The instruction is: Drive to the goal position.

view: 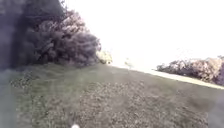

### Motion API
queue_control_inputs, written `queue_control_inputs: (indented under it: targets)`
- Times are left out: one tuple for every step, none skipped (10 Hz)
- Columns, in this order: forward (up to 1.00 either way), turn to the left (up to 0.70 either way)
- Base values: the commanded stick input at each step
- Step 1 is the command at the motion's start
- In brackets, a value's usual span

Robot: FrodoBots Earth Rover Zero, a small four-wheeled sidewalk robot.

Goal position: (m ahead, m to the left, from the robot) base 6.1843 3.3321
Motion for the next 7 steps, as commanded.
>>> queue_control_inputs:
  targets:
    - [0.85, -0.34]
    - [0.85, -0.34]
    - [0.85, -0.34]
    - [0.85, -0.34]
    - [0.85, -0.24]
    - [0.85, 0.00]
    - [0.85, 0.00]
